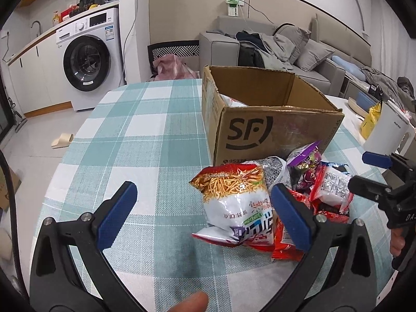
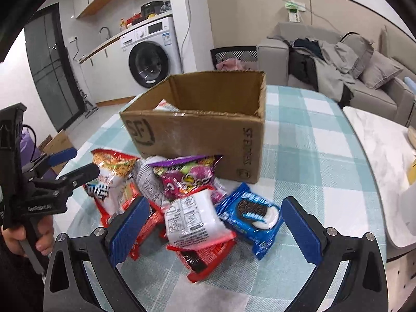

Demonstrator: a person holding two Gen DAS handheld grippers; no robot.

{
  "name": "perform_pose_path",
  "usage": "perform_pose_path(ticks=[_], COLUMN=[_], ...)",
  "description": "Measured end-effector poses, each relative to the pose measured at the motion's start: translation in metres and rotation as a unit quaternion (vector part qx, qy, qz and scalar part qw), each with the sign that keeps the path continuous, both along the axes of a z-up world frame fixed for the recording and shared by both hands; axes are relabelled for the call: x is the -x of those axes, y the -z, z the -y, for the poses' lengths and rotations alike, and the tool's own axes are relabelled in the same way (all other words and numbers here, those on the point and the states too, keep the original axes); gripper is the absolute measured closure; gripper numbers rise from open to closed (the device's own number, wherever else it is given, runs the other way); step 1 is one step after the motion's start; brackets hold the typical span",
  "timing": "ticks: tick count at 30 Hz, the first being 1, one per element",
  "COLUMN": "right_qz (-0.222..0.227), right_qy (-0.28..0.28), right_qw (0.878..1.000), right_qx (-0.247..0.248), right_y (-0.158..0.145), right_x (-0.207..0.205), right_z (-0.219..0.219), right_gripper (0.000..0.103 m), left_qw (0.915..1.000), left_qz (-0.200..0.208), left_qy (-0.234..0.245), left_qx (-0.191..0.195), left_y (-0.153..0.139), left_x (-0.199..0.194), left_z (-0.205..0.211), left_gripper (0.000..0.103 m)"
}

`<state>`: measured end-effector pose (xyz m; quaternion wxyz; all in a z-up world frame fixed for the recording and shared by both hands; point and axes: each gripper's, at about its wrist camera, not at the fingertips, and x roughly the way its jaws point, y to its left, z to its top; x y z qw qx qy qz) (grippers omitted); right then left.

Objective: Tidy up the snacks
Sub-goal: 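Move both open tools back to the remaining snack pile, then grasp the white noodle bag with the left tool while the right tool grasps a white packet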

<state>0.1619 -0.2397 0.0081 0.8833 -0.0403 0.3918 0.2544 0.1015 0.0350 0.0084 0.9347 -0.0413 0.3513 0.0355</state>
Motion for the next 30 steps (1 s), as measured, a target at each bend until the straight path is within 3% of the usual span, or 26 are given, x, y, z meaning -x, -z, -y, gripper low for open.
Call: perform_pose_path(ticks=[8,17,20,24,30], right_qz=[-0.024,-0.021,-0.028,-0.032,-0.027], right_qy=[-0.025,-0.044,-0.048,-0.064,-0.061], right_qw=[0.999,0.999,0.998,0.997,0.998], right_qx=[0.009,-0.001,-0.005,0.0,-0.009], right_y=[0.019,0.028,0.032,0.034,0.033], right_x=[-0.003,-0.001,-0.003,-0.001,-0.001], right_z=[-0.008,-0.018,-0.019,-0.021,-0.02], right_gripper=[0.001,0.002,0.007,0.023,0.032], left_qw=[0.9998,0.9997,0.9995,0.9992,0.9993], left_qz=[-0.017,-0.02,-0.023,-0.029,-0.029], left_qy=[0.002,0.016,0.021,0.023,0.019], left_qx=[0.001,0.001,-0.002,-0.018,-0.017], left_y=[0.012,0.02,0.024,0.028,0.028], left_x=[-0.008,-0.011,-0.014,-0.015,-0.015], left_z=[0.001,0.005,0.007,0.01,0.007], left_gripper=[0.0,0.0,0.0,0.0,0.0])
